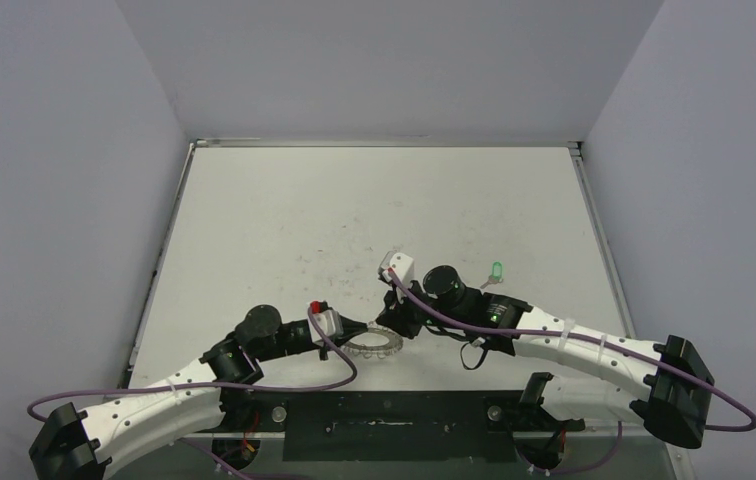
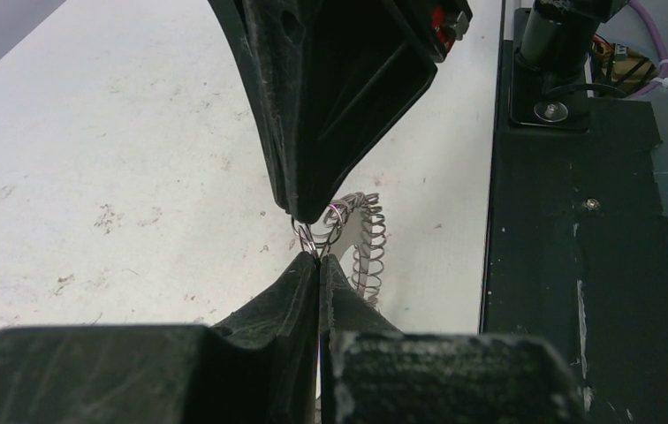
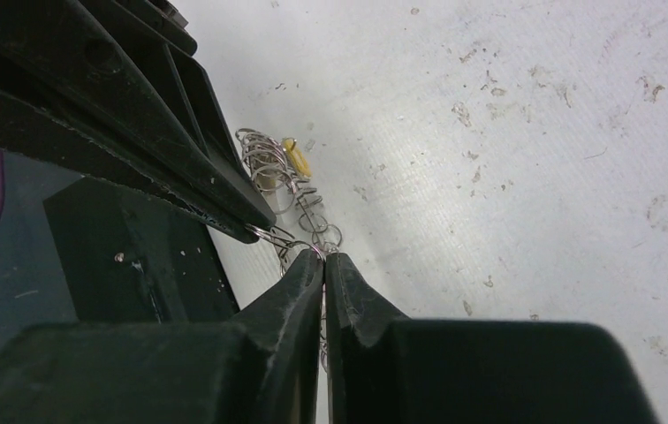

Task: Put the keys on the keyring

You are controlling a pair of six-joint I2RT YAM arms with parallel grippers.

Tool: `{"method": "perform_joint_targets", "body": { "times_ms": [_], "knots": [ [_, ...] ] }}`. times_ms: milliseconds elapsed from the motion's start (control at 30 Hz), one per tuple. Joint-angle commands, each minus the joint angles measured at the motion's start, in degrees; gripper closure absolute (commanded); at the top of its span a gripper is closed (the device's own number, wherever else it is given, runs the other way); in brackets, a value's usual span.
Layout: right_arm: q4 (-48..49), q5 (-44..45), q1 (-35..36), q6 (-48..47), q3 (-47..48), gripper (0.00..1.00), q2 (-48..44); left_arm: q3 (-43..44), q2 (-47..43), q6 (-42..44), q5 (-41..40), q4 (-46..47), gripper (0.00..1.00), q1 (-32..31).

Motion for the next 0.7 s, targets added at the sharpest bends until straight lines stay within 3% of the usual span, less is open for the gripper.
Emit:
{"method": "perform_joint_targets", "body": {
  "times_ms": [0,667],
  "knots": [
    [2.3,1.0,-0.7,0.4,1.0,1.0,-0.1,0.5,-1.4,-0.4,0.6,2.6,1.0,-0.3],
    [4.0,10.9,-1.0,14.6,-0.1,1.0,-0.5,0.6,-1.4,0.1,-1.2,1.3,1.0,-0.3]
  ]
}}
